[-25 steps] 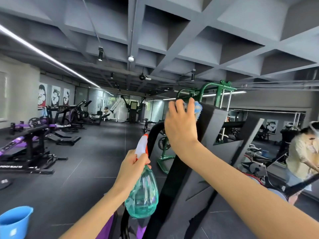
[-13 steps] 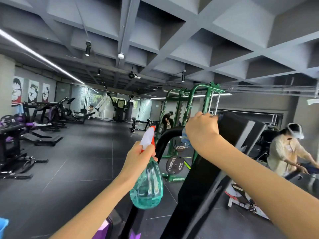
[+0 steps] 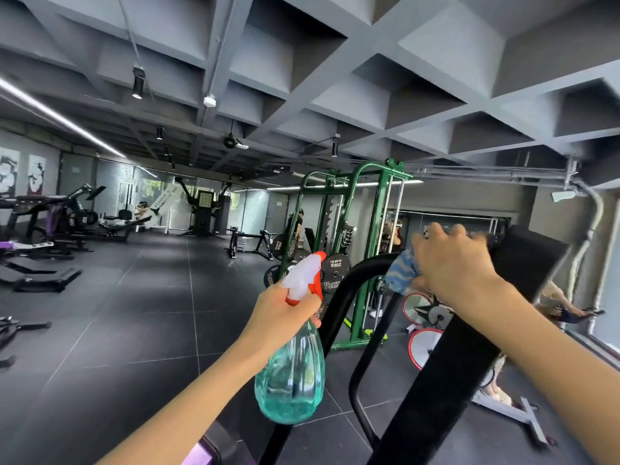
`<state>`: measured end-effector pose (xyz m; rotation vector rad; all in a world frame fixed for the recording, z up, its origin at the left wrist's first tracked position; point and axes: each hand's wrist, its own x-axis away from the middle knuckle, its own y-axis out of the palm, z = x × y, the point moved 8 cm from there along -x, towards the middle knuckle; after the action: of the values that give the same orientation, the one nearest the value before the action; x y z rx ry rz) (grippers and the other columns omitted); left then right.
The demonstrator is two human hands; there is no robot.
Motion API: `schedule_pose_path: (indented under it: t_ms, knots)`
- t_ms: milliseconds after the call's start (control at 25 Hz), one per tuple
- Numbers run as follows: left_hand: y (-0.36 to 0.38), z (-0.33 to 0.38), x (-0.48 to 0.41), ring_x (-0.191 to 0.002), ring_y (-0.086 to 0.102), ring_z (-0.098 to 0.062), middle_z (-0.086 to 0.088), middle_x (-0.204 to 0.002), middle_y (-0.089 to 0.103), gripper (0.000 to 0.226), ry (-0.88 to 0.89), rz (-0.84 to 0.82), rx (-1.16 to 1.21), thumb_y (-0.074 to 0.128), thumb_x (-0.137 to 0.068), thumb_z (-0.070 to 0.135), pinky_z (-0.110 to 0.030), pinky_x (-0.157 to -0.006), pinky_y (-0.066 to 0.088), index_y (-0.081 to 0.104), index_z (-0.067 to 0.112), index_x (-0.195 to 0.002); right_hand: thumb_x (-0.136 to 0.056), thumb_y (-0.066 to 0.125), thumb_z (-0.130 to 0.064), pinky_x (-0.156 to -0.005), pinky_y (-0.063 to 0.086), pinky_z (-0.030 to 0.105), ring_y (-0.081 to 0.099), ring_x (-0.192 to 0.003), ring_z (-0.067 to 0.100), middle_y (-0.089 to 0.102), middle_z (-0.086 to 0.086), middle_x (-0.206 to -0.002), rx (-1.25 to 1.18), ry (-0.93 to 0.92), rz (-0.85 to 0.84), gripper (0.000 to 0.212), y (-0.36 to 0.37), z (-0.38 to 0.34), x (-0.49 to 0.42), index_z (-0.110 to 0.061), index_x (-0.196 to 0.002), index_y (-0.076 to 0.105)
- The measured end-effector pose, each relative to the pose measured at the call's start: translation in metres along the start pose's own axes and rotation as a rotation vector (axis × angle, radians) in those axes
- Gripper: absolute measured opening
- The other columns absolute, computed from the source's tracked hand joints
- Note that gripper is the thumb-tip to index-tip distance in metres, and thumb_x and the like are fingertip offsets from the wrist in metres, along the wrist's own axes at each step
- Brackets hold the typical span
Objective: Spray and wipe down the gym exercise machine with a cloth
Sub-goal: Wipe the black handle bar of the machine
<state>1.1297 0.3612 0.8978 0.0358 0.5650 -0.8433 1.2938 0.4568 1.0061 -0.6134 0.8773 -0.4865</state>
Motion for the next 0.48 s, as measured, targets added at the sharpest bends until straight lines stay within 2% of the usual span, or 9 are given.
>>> schedule_pose_path:
  t_ms: [80,160,200,240,280,320,400,480]
  knots:
    - [-0.006,-0.013,-0.007,-0.048,0.034,-0.007,0.011,-0.053,0.065,0.025,-0.047,0.005,-0.015,0.049,-0.093,0.011,-0.011,-0.04,0.026,0.073,0.009,-0.101,-0.092,0.058,-0.028,-0.096,0.039,0.038,0.041,-0.124,0.029,0.039,0.007,-0.134,0.04,0.056,-0.002,0.056,-0.001,0.013,0.006,-0.015,-0.139,0.031]
    - [-0.009,-0.02,-0.009,-0.045,0.04,-0.004,0.012,-0.05,0.063,0.026,-0.047,-0.005,-0.013,0.049,-0.093,0.011,-0.009,-0.04,0.029,0.072,0.005,-0.105,-0.092,0.054,-0.018,-0.097,0.038,0.039,0.042,-0.122,0.029,0.042,0.007,-0.132,0.068,0.057,-0.003,0.046,-0.001,0.003,0.0,-0.015,-0.135,0.039]
    - [-0.011,-0.021,-0.009,-0.045,0.046,-0.001,0.007,-0.058,0.067,0.029,-0.024,-0.023,0.003,0.049,-0.093,0.011,-0.008,-0.041,0.032,0.071,0.012,-0.113,-0.092,0.054,-0.015,-0.096,0.039,0.04,0.044,-0.12,0.029,0.045,0.007,-0.129,0.059,0.042,-0.013,0.041,-0.002,-0.008,-0.006,-0.014,-0.132,0.045]
    - [-0.011,-0.02,-0.01,-0.051,0.053,0.006,0.0,-0.069,0.071,0.036,0.007,-0.048,0.022,0.049,-0.092,0.011,-0.005,-0.046,0.035,0.067,0.026,-0.12,-0.09,0.056,-0.014,-0.094,0.04,0.04,0.045,-0.118,0.029,0.047,0.006,-0.126,0.052,0.007,-0.018,0.038,-0.001,-0.02,-0.015,-0.013,-0.128,0.05]
    - [-0.012,-0.022,-0.011,-0.058,0.057,0.013,-0.005,-0.078,0.072,0.044,0.031,-0.067,0.033,0.049,-0.092,0.011,-0.002,-0.05,0.036,0.06,0.04,-0.123,-0.089,0.057,-0.014,-0.093,0.041,0.04,0.047,-0.116,0.029,0.049,0.006,-0.124,0.043,-0.037,-0.013,0.037,0.0,-0.034,-0.024,-0.012,-0.126,0.053]
    - [-0.013,-0.023,-0.013,-0.062,0.058,0.016,-0.006,-0.081,0.072,0.046,0.037,-0.067,0.03,0.049,-0.092,0.011,0.0,-0.052,0.036,0.057,0.044,-0.123,-0.089,0.059,-0.014,-0.092,0.042,0.04,0.049,-0.115,0.029,0.05,0.006,-0.122,0.038,-0.086,0.003,0.036,0.001,-0.048,-0.03,-0.012,-0.124,0.055]
    - [-0.018,-0.027,-0.019,-0.064,0.058,0.011,0.003,-0.079,0.072,0.037,-0.003,-0.036,0.019,0.049,-0.092,0.011,0.001,-0.052,0.035,0.066,0.026,-0.12,-0.089,0.059,-0.013,-0.093,0.043,0.042,0.05,-0.113,0.031,0.051,0.007,-0.123,0.063,-0.164,0.051,0.036,0.003,-0.068,-0.036,-0.011,-0.125,0.055]
    - [-0.02,-0.032,-0.023,-0.075,0.055,-0.003,0.011,-0.073,0.072,0.031,-0.052,-0.025,0.013,0.05,-0.091,0.013,0.001,-0.051,0.035,0.071,0.012,-0.113,-0.09,0.058,-0.014,-0.094,0.043,0.042,0.05,-0.115,0.032,0.049,0.008,-0.127,0.053,-0.189,0.052,0.04,0.002,-0.071,-0.033,-0.011,-0.129,0.05]
